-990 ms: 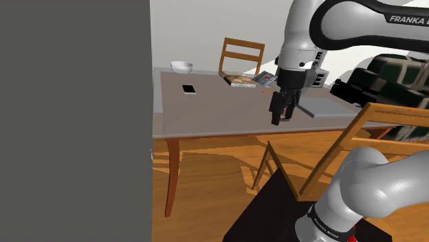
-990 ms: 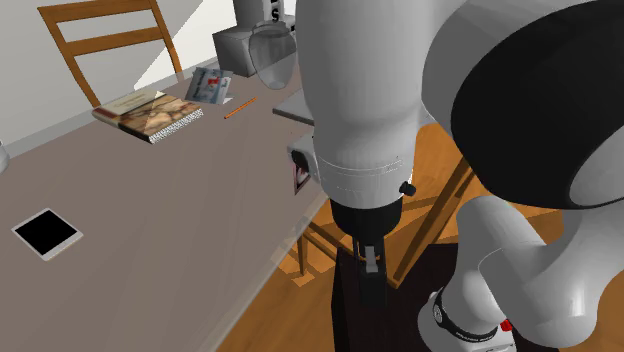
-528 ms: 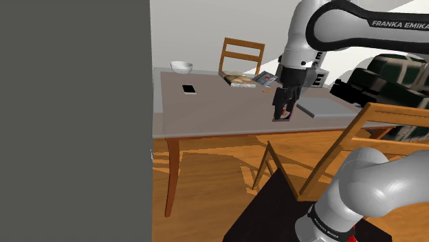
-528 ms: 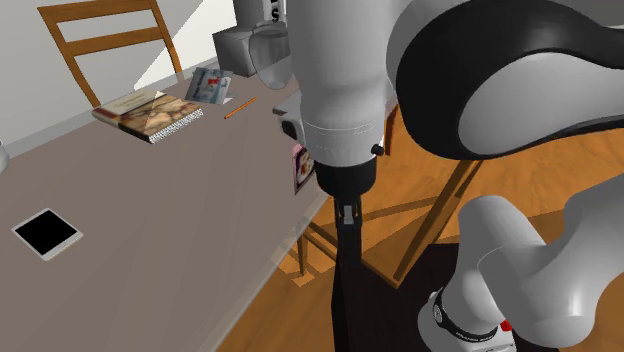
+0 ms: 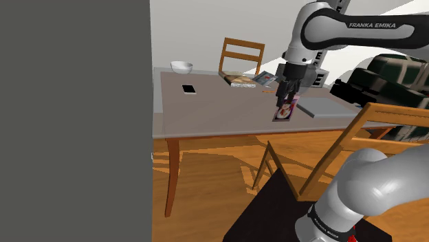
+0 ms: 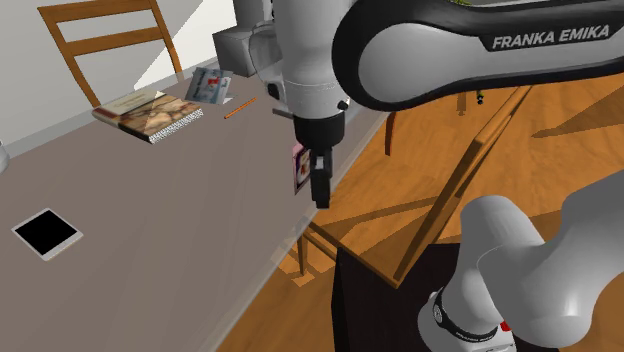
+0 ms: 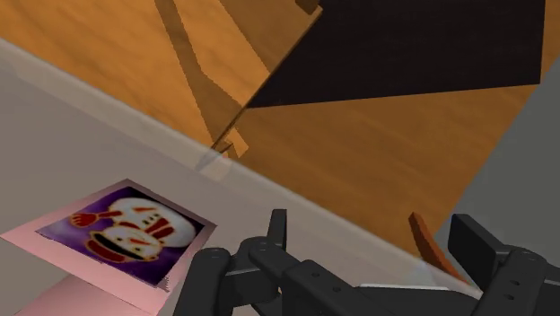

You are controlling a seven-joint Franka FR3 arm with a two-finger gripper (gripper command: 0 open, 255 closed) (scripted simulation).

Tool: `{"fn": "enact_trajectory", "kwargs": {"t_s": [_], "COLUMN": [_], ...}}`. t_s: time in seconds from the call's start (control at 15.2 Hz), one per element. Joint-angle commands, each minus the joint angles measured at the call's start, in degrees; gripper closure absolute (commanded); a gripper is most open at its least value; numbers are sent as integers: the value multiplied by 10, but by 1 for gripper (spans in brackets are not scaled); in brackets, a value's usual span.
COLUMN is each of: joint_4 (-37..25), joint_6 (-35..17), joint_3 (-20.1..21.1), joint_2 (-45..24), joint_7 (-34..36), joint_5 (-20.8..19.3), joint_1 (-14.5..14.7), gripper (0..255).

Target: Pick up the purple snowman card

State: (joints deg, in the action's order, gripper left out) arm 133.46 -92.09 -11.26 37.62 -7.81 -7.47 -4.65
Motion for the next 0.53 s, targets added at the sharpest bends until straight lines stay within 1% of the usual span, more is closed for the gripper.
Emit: {"fn": "enact_trajectory", "kwargs": {"t_s": [0.0,0.26,0.46], "joint_4": [-18,-58,-94], "joint_6": [-17,-46,-67], "joint_3": [-25,-70,-104], "joint_2": [-25,-73,-115], "joint_7": [-29,-80,-120], "joint_5": [-13,-28,-30], "joint_1": [-6,-14,-17], "gripper": [0,0,0]}}
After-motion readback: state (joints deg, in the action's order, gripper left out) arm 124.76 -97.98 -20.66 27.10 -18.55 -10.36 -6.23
